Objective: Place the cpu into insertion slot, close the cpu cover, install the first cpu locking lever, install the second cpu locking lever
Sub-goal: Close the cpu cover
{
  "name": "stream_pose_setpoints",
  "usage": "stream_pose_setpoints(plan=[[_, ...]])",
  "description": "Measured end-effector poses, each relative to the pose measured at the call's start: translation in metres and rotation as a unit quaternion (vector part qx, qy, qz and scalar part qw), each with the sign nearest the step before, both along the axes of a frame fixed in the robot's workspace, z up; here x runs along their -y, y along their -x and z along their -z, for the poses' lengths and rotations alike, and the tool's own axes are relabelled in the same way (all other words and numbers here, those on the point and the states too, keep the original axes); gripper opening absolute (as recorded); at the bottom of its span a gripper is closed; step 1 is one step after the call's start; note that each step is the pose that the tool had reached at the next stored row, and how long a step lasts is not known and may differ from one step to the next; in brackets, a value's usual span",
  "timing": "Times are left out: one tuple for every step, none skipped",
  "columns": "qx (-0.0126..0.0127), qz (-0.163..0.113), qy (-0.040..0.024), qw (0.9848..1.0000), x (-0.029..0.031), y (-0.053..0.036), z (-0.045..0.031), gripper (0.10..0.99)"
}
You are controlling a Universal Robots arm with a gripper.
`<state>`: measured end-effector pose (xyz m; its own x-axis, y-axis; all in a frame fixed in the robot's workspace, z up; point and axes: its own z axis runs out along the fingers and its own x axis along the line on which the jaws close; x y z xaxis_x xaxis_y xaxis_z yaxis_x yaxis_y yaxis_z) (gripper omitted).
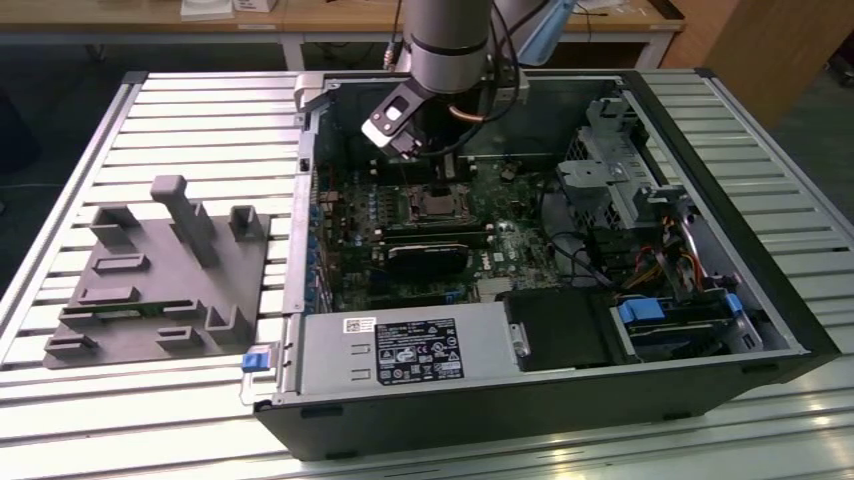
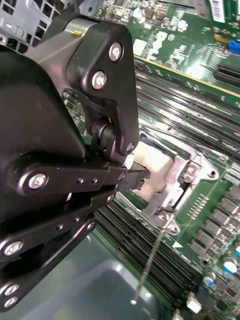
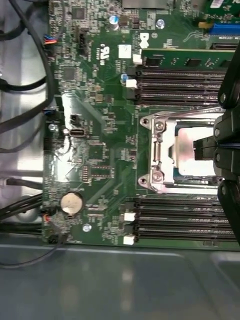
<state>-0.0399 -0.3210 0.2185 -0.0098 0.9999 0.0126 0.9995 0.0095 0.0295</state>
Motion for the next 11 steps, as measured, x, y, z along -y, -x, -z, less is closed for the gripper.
stream_pose_setpoints(plan=[[-0.0006,0.0,0.0,1.0,0.0,0.001,0.0011,0.106],[-0.0012,0.0,0.0,1.0,0.0001,0.0019,0.0022,0.106],[-0.0016,0.0,-0.0001,1.0,0.0,0.0027,0.0031,0.106],[-0.0017,0.0,0.0,1.0,0.0001,0.0033,0.0036,0.106],[-0.0018,0.0,0.0001,1.0,0.0001,0.0034,0.0036,0.106],[-0.0018,0.0,0.0,1.0,0.0001,0.0034,0.0036,0.106],[-0.0018,0.0,0.0,1.0,0.0001,0.0034,0.0036,0.106],[-0.0018,0.0,0.0,1.0,0.0001,0.0034,0.0036,0.106],[-0.0018,0.0,0.0,1.0,0.0001,0.0034,0.0036,0.106],[-0.0018,-0.002,0.0,1.0,0.0001,0.0035,0.0037,0.106],[-0.0017,-0.008,0.0,1.0,0.0,0.0035,0.0037,0.106]])
